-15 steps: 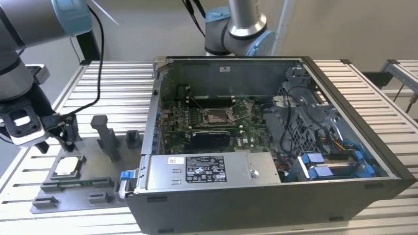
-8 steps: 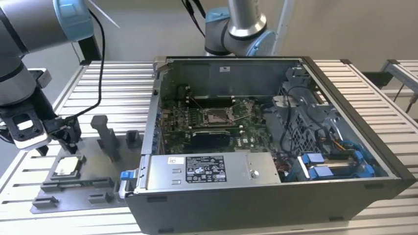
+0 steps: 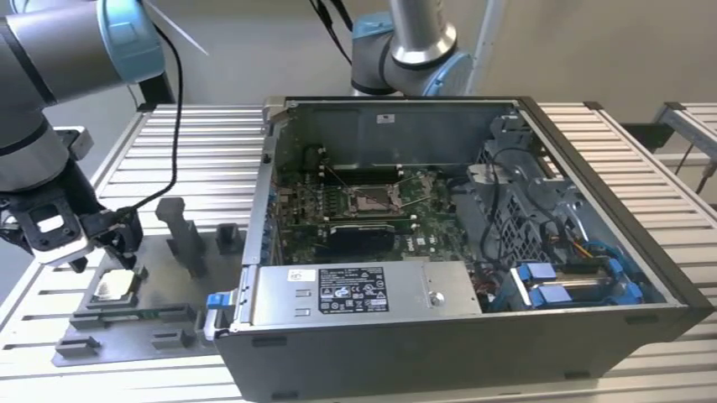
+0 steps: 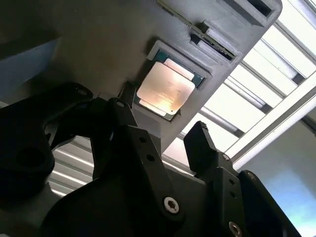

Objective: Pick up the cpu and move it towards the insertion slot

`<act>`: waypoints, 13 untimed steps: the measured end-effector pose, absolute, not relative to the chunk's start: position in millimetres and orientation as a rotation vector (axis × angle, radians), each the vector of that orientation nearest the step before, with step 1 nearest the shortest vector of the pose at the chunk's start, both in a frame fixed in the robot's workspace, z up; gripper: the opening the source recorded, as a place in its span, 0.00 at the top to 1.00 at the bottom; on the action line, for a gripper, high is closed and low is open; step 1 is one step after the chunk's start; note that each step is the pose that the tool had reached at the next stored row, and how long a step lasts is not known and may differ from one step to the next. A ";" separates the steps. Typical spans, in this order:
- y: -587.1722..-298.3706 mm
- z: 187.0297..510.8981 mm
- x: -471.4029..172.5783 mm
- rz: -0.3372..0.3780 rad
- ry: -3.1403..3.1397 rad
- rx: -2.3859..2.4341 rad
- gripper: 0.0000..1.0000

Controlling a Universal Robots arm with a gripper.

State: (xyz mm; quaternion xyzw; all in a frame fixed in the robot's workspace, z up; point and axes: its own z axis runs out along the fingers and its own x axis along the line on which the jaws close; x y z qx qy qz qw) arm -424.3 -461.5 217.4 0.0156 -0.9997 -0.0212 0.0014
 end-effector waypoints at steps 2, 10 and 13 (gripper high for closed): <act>-461.8 213.7 -424.3 -0.067 -3.138 0.049 0.00; -463.5 200.1 -424.3 -0.067 -3.135 0.049 0.00; -463.9 196.2 -424.3 -0.067 -3.135 0.055 0.00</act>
